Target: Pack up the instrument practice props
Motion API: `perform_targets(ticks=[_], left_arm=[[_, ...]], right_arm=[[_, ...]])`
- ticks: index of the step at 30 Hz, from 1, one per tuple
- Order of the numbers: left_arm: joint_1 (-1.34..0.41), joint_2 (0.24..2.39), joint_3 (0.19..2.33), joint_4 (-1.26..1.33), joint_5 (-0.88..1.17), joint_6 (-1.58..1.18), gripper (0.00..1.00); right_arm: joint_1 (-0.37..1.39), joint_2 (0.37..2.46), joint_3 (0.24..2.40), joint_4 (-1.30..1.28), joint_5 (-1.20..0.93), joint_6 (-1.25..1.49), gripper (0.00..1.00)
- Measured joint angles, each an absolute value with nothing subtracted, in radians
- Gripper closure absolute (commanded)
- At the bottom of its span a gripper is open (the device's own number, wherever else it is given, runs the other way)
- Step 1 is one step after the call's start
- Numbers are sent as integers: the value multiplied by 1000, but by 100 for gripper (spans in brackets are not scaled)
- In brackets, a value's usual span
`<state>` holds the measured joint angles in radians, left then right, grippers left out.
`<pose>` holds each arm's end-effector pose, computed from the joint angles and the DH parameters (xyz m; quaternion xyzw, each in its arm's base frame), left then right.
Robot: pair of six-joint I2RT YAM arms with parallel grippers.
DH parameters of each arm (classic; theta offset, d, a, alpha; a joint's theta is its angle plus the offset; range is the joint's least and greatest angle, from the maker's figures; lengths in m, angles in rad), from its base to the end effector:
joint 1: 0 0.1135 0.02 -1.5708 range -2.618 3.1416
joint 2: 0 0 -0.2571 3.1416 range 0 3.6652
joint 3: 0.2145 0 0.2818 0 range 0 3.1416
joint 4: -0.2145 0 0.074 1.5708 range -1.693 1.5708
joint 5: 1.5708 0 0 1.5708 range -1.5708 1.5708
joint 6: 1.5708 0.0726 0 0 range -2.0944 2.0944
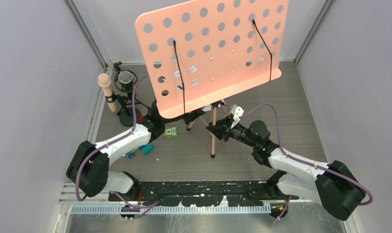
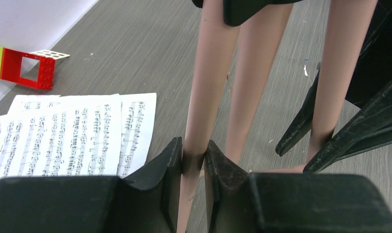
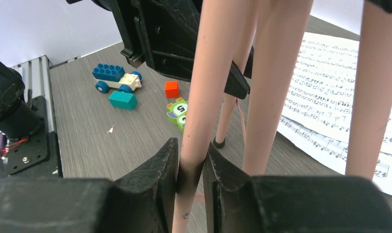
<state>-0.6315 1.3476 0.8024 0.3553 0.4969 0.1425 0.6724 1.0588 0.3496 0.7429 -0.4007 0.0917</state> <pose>0.2741 -0.2434 0.2467 0.4271 0.6329 -0.3334 0.5531 0.2036 0.1983 0.2086 -0.3321 0.6117 0.3910 0.6022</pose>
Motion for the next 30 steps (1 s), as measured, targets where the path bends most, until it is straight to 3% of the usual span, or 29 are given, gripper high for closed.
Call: perform_targets(ticks=[5, 9, 30], left_arm=[[-630, 1358, 809, 363, 525, 147, 88], [-630, 1368, 815, 372, 559, 143, 100], [-628, 1396, 820, 437, 718, 12, 100]], right_arm=[[678, 1052, 348, 744, -356, 123, 99], [680, 1039, 348, 733, -348, 127, 100], [683, 1025, 418, 607, -358, -17, 99]])
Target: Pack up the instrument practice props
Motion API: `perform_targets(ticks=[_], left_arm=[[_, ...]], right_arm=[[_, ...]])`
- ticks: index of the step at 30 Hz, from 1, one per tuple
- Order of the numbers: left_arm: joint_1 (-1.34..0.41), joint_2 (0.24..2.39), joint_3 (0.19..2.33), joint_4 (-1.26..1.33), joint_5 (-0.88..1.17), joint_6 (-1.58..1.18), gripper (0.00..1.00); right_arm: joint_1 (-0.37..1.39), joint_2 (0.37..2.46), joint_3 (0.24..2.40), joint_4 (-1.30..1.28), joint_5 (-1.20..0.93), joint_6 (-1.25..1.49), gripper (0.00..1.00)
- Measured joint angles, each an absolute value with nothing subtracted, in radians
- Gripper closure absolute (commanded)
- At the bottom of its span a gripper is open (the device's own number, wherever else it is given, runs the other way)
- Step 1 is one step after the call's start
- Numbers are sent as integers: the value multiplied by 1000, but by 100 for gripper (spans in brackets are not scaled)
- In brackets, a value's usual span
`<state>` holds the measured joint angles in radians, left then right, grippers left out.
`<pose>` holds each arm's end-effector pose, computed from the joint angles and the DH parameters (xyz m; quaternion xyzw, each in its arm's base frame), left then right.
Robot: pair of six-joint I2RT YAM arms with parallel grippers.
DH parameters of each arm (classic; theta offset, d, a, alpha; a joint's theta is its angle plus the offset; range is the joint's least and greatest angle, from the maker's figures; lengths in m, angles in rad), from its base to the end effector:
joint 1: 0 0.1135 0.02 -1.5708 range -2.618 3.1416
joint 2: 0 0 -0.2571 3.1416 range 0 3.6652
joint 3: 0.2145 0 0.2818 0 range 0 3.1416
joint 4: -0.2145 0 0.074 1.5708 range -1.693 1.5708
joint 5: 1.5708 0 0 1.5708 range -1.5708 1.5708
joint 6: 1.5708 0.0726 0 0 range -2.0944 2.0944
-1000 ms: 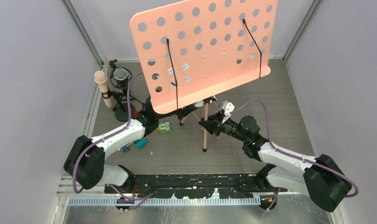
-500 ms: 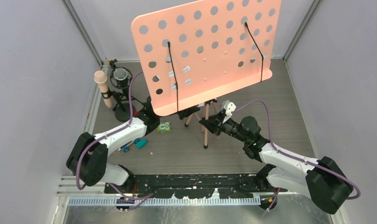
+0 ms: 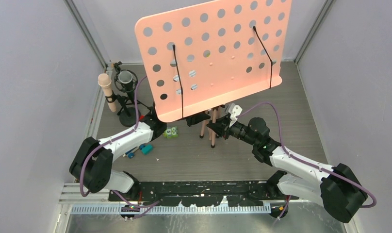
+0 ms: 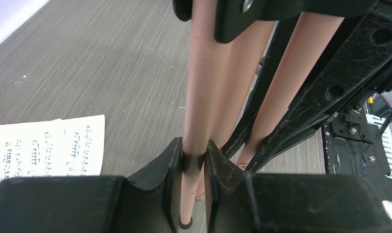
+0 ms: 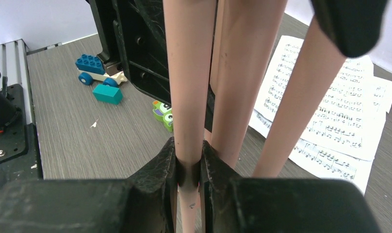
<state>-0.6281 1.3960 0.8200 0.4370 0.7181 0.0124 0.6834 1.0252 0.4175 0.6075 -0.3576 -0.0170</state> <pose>0.2683 -0.2539 0.2492 0.4413 0.5979 -0.4388 0.5052 0.2080 0.2021 0.2253 -0.3569 0.6105 0.3464 0.6164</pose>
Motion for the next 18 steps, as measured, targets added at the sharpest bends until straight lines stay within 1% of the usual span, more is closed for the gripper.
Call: perform_targets(ticks=[3, 4, 5, 6, 8, 10, 13, 15, 18], left_arm=[[-628, 1396, 821, 435, 719, 7, 100], [-628, 1396, 821, 434, 719, 7, 100], [-628, 1396, 821, 434, 719, 7, 100], [-628, 1396, 821, 434, 719, 7, 100], [-628, 1396, 821, 434, 716, 7, 100], [-630, 1396, 821, 435, 712, 7, 100], [-634, 1394, 820, 435, 704, 7, 100], [-635, 1394, 820, 434, 699, 7, 100], [-635, 1393, 820, 433, 693, 7, 100]], right_arm=[[685, 1025, 420, 602, -356, -20, 97], [685, 1025, 421, 601, -354, -20, 91], [686, 1025, 421, 601, -352, -20, 77], [686, 1025, 421, 601, -351, -21, 67], [687, 1024, 420, 601, -349, -24, 57], [692, 1007, 418, 594, -344, -29, 42], [701, 947, 407, 560, -349, -43, 24], [707, 903, 400, 530, -352, -49, 14], [705, 825, 395, 479, -322, -67, 2]])
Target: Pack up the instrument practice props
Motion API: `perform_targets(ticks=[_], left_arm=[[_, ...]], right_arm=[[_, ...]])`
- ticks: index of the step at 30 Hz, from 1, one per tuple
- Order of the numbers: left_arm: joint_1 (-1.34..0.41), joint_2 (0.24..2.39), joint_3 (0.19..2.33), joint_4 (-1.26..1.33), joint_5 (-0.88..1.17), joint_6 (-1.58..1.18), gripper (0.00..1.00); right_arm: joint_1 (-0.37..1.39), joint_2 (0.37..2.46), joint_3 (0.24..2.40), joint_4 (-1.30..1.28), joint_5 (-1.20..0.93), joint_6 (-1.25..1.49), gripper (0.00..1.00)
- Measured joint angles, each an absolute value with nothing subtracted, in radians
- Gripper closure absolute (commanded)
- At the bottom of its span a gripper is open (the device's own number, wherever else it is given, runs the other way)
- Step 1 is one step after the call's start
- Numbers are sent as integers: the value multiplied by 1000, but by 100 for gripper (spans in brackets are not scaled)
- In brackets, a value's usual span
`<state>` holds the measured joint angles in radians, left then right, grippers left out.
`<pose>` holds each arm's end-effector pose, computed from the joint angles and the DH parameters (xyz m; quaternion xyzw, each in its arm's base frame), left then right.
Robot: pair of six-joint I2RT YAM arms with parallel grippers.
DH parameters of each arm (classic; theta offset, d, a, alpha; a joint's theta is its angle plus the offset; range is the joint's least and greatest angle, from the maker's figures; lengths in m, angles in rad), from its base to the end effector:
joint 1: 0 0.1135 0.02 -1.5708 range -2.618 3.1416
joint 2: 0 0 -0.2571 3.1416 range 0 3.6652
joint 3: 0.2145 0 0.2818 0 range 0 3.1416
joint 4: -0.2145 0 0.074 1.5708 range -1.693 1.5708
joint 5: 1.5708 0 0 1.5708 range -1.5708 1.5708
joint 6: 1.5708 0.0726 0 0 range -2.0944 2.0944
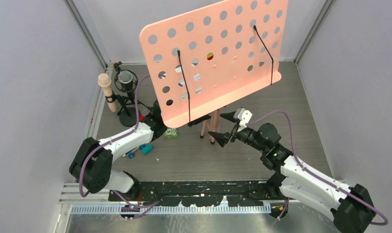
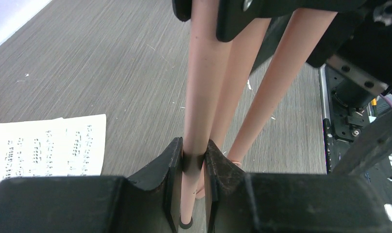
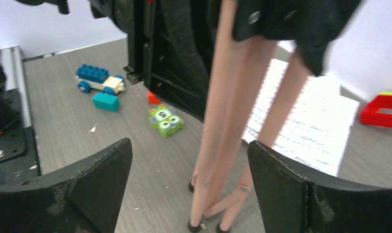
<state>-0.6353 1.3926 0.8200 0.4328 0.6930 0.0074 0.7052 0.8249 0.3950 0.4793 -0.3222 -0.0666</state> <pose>0.2678 -0.2551 0.2497 0.4356 0.6032 -0.4343 0.5077 0.1858 0.1883 0.2492 -0.3638 0.5867 0.3294 0.6441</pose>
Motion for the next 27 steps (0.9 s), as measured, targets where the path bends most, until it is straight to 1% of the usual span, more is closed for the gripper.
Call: perform_targets(ticks=[1, 4, 7, 10, 15, 19, 27], left_arm=[[-636, 1392, 820, 432, 693, 7, 100], [-635, 1390, 817, 433, 692, 7, 100], [-636, 1386, 813, 434, 693, 7, 100], [-637, 1385, 811, 435, 693, 8, 100], [-637, 1383, 811, 434, 693, 9, 100], [-637, 1383, 811, 433, 694, 12, 100], [-637, 1383, 811, 432, 700, 12, 100]], right_arm=[[702, 801, 395, 466, -305, -72, 1], [696, 738, 387, 439, -238, -77, 0], [696, 734, 379, 431, -185, -78, 0], [696, 789, 379, 442, -168, -82, 0], [689, 940, 382, 471, -168, -97, 0], [676, 1005, 384, 511, -168, -107, 0], [650, 1113, 384, 693, -211, -120, 1]])
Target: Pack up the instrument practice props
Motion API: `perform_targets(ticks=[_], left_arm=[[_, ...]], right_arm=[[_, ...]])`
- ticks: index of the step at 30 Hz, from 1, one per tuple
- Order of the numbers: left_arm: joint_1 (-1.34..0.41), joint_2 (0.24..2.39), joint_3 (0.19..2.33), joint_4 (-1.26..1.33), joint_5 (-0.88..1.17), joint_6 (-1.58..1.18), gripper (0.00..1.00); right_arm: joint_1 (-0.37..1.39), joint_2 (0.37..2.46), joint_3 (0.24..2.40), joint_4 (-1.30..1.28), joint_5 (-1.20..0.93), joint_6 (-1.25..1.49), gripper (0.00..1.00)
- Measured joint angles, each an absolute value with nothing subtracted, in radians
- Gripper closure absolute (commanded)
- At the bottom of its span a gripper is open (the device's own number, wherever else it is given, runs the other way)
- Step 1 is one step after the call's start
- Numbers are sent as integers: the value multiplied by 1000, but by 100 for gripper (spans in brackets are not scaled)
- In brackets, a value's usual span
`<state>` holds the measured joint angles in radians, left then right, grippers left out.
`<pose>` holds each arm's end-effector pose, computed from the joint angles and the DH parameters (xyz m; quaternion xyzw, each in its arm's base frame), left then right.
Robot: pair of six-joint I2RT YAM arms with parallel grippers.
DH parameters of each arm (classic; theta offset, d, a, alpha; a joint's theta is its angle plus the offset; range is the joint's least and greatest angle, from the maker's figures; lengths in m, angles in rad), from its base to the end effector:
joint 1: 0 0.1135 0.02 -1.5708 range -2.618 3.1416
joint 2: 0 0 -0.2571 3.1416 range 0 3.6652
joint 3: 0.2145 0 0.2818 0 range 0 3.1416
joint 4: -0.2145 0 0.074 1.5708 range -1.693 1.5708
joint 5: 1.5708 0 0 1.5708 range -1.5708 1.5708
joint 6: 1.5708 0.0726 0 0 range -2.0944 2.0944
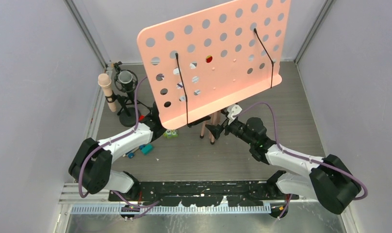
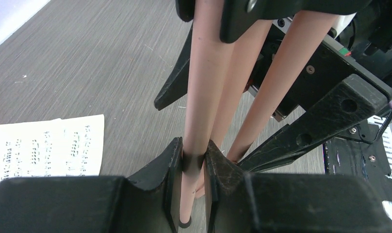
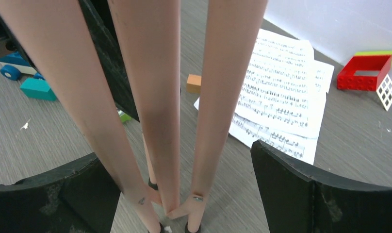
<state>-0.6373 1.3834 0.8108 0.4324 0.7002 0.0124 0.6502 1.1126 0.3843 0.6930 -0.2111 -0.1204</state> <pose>0.2649 -0.2544 0.2492 0.4395 0.6002 -0.4358 0.5066 0.2269 0.1916 0.2005 -0.3367 0.6355 0.2540 0.6467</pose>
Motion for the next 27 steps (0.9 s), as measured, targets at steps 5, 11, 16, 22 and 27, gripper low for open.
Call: perform_targets(ticks=[5, 11, 16, 22, 27], left_arm=[[-634, 1383, 811, 433, 704, 11, 100], [-632, 1383, 811, 433, 702, 7, 99], [-632, 1383, 811, 432, 703, 7, 60], [-625, 1382, 813, 430, 683, -20, 34], [-628, 1356, 813, 423, 675, -33, 26]], right_arm=[[649, 1196, 384, 820, -240, -107, 20], [647, 1254, 384, 916, -290, -89, 42], [646, 1258, 384, 926, -299, -87, 74], [646, 1255, 387, 915, -308, -92, 99], [647, 1242, 391, 888, -303, -105, 99]])
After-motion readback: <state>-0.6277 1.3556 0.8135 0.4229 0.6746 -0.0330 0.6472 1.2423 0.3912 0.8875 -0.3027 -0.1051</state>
